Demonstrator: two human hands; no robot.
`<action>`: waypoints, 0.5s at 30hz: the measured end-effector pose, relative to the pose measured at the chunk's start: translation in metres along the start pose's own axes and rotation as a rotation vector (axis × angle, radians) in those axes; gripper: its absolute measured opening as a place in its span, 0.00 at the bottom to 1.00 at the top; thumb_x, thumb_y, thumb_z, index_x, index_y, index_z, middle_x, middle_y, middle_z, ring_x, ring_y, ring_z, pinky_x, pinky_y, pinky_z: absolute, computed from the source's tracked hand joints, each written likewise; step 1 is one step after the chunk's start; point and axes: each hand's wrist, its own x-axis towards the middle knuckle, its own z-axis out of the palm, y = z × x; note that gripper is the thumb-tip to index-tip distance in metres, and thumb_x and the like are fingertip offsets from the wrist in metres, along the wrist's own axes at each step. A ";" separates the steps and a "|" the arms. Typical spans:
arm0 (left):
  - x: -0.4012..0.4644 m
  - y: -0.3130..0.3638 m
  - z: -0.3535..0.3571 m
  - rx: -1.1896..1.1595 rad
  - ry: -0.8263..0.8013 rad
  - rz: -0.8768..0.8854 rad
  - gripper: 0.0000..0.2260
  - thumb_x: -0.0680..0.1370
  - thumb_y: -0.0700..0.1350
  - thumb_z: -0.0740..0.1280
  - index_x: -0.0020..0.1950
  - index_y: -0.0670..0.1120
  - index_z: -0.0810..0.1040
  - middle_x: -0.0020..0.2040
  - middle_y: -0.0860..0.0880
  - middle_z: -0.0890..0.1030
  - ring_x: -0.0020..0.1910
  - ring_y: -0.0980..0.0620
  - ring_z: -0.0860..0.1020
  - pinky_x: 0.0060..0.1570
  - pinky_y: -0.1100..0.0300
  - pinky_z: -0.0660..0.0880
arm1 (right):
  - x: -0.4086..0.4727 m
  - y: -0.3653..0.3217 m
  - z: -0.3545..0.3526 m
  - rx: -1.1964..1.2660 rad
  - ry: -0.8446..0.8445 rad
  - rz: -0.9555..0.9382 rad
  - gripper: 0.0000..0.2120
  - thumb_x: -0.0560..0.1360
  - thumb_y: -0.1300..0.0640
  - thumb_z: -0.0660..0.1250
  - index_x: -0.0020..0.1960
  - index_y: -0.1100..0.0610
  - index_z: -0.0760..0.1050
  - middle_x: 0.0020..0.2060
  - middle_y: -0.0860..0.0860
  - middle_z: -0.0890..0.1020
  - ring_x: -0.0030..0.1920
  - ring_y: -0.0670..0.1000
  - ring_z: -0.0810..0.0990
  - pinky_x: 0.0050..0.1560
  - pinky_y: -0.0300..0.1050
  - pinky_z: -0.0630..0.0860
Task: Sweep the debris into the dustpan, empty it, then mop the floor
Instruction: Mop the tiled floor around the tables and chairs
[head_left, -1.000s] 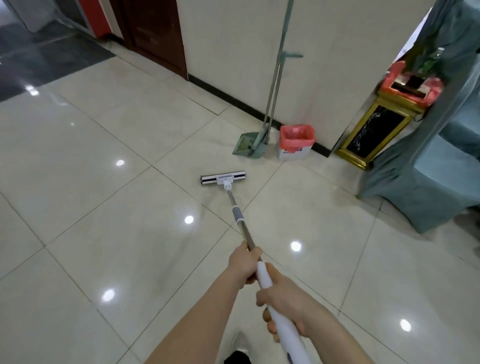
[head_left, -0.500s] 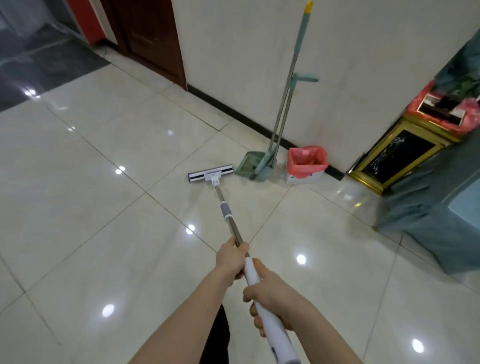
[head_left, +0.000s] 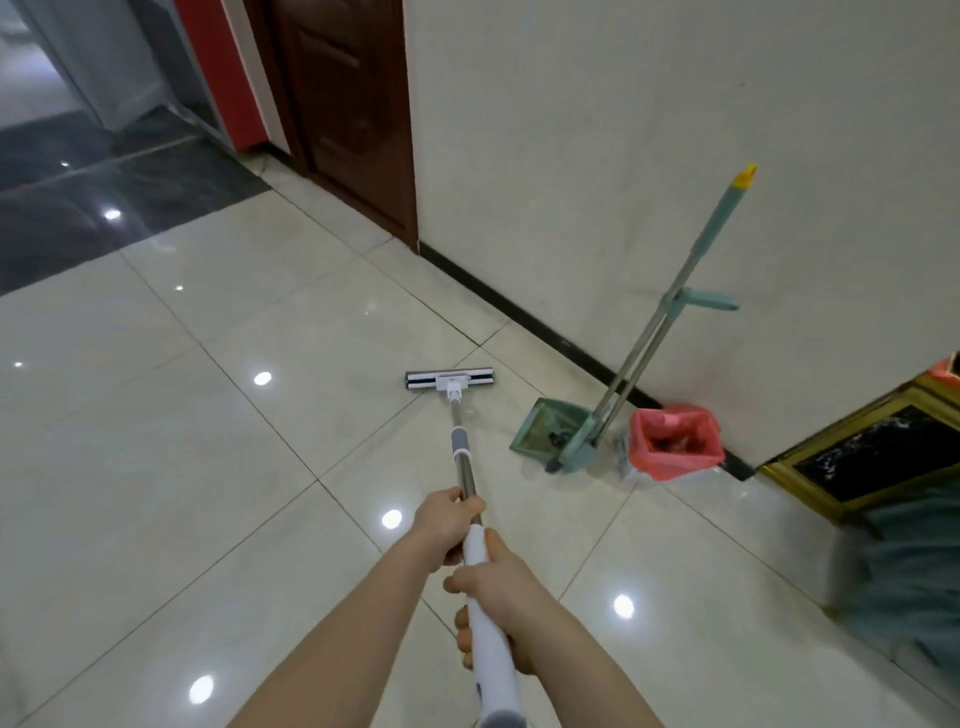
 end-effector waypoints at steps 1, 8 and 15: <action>0.012 0.010 -0.007 -0.012 -0.007 0.000 0.06 0.75 0.45 0.66 0.40 0.44 0.74 0.34 0.46 0.76 0.30 0.50 0.72 0.24 0.64 0.68 | 0.010 -0.015 0.001 -0.008 0.004 0.000 0.19 0.77 0.66 0.58 0.64 0.50 0.66 0.31 0.56 0.71 0.21 0.51 0.70 0.23 0.39 0.71; 0.109 0.079 -0.051 -0.015 -0.048 -0.006 0.05 0.76 0.46 0.65 0.43 0.46 0.73 0.37 0.46 0.76 0.32 0.49 0.72 0.21 0.64 0.67 | 0.087 -0.117 -0.002 -0.089 0.023 0.018 0.21 0.76 0.67 0.59 0.65 0.49 0.66 0.34 0.56 0.72 0.23 0.52 0.71 0.24 0.39 0.71; 0.208 0.152 -0.110 0.091 -0.066 0.003 0.10 0.77 0.48 0.63 0.56 0.46 0.76 0.44 0.46 0.79 0.35 0.51 0.75 0.21 0.65 0.68 | 0.171 -0.217 0.013 -0.061 0.032 0.007 0.18 0.77 0.66 0.60 0.61 0.48 0.67 0.34 0.57 0.72 0.22 0.52 0.70 0.25 0.41 0.71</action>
